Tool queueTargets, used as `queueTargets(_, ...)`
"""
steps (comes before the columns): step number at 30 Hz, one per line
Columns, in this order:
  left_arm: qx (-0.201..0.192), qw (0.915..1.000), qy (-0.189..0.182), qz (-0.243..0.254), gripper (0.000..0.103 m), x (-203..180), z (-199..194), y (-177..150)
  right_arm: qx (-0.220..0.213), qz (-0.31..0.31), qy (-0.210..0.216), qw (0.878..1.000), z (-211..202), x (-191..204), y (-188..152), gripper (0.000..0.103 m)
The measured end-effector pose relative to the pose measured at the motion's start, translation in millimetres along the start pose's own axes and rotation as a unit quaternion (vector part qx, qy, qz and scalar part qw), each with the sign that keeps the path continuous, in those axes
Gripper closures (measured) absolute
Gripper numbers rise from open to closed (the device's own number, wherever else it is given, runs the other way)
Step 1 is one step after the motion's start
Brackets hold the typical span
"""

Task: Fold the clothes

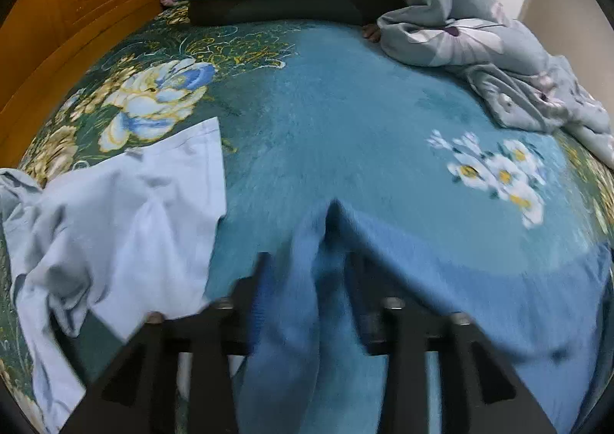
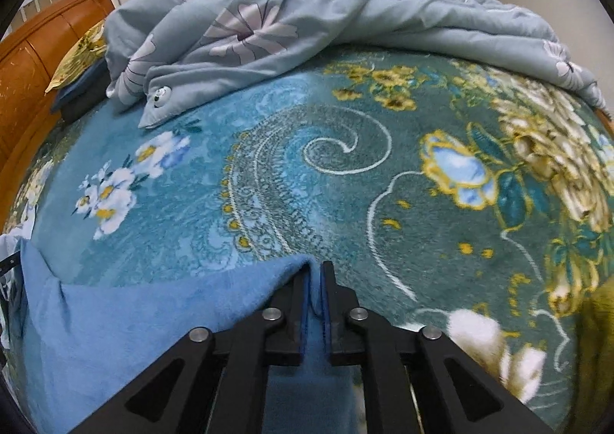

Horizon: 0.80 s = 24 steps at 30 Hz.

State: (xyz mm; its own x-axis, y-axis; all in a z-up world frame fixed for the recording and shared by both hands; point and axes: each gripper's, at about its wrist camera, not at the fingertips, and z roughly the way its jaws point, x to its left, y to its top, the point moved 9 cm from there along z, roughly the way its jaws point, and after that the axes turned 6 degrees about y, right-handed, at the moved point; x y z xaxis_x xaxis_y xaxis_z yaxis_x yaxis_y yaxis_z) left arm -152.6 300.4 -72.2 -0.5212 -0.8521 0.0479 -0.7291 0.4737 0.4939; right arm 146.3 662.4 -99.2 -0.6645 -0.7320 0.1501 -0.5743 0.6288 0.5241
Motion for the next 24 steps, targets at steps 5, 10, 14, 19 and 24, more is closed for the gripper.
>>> queueTargets(5,-0.050,0.9982,0.002,0.031,0.054,6,-50,-20,-0.014,-0.020,-0.003,1.000,-37,3,-12,0.056)
queueTargets(10,-0.133,0.9870,0.007,0.091,0.050,-20,-89,-38,-0.024,-0.124,-0.002,0.992,-67,38,-37,0.048)
queueTargets(14,-0.114,0.9847,-0.019,0.131,0.050,-55,-87,-57,-0.025,-0.227,-0.006,0.973,-72,74,-61,0.047)
queueTargets(19,-0.105,0.9678,-0.050,0.223,0.050,-108,-78,-71,-0.011,-0.310,-0.013,0.951,-55,100,-78,0.047)
queueTargets(24,-0.107,0.9375,-0.021,0.330,0.050,-148,-59,-78,-0.008,-0.372,-0.055,0.926,-37,99,-75,0.047)
